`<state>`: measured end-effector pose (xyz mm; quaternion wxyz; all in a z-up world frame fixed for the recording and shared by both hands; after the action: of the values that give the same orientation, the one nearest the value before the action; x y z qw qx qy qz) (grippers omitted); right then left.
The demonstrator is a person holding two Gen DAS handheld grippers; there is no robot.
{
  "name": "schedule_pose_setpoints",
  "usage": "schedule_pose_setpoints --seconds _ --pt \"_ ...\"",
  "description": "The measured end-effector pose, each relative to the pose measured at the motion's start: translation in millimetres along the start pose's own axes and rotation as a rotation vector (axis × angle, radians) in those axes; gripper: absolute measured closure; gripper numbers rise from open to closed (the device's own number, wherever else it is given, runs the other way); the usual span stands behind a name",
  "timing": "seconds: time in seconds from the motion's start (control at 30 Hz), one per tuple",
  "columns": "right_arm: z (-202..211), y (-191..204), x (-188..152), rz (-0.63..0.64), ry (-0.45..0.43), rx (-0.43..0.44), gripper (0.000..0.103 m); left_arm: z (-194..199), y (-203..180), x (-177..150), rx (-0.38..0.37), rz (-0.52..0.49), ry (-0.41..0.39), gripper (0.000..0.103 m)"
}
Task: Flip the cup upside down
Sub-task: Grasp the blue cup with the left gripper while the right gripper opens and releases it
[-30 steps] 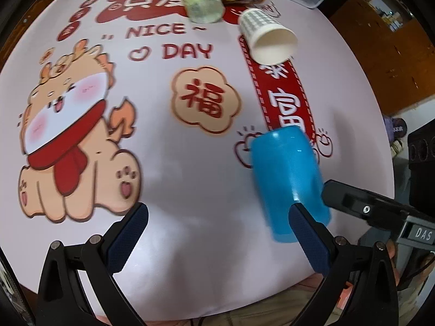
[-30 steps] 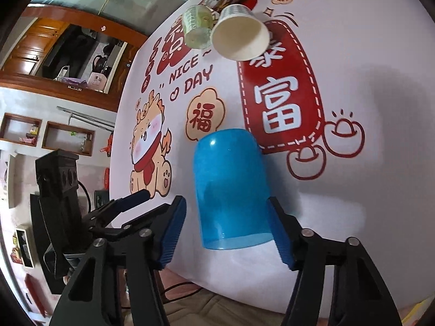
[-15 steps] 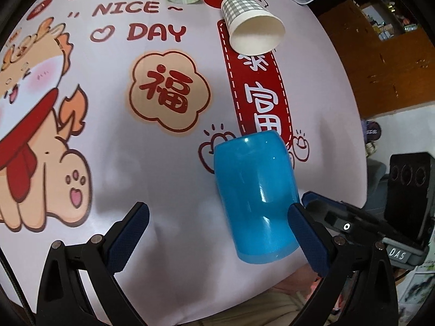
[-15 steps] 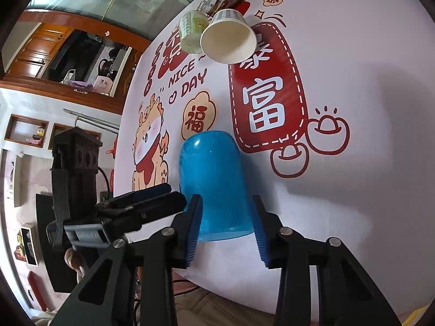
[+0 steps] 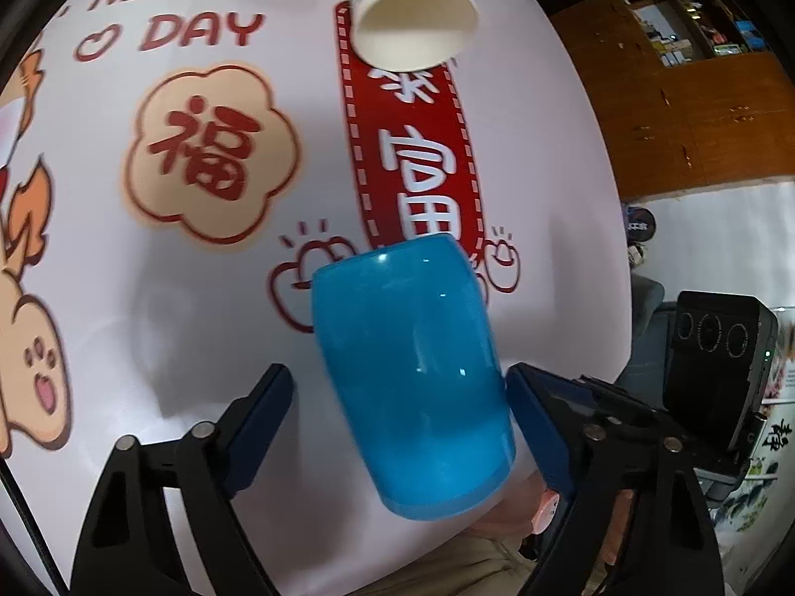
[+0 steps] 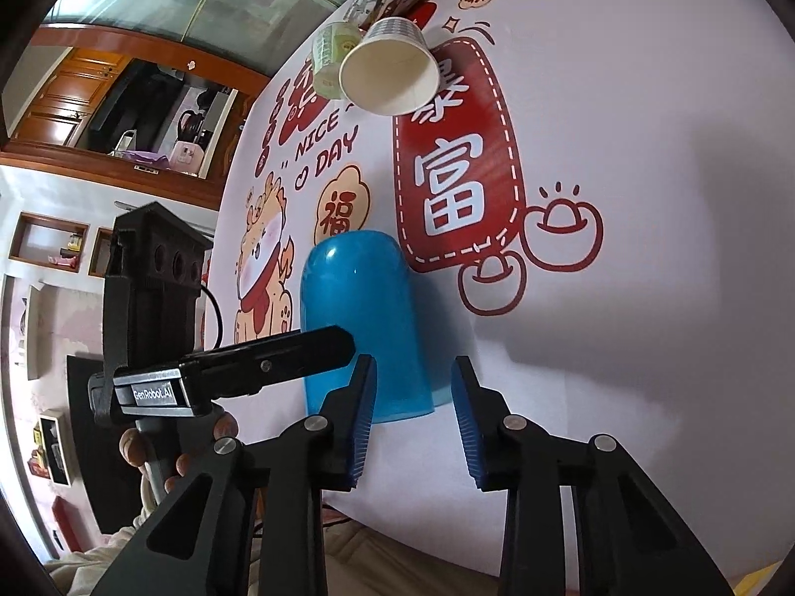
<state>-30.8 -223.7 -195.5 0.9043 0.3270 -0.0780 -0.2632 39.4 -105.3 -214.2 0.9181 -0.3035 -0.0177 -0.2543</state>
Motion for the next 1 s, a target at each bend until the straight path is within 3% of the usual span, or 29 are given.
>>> schedule_pose_setpoints --seconds 0.1,0.3,0.67,1.0 --pt "0.1 -1.6 0.7 0.003 -0.004 -0.005 0.072 -2.9 -5.1 2.3 -0.043 -0.012 0.003 0.035" --pt "-1.2 -6.0 1.4 -0.004 0.000 -0.009 0.072 -3.2 -14.2 4.7 -0.018 -0.076 -0.011 0.036" --pt "-5.4 -3.5 1.2 0.022 0.005 -0.015 0.072 9.9 -19.1 3.8 0.137 -0.192 -0.082 0.037" --pt "-4.5 -2.5 9.2 -0.002 0.000 0.004 0.072 11.1 -11.2 5.3 0.103 -0.192 -0.015 0.036"
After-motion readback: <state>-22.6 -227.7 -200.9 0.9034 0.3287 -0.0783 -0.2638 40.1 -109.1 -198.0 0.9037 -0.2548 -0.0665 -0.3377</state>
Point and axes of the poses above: each gripper's, at about its wrist camera, not at the fingertips, and z roughly against the way its jaws point, y to its left, x to its top, the point moved 6 cm from there along -z, roughly the way its jaws point, and after that the axes turned 14 degrees about -z, right-handed, at the moved point
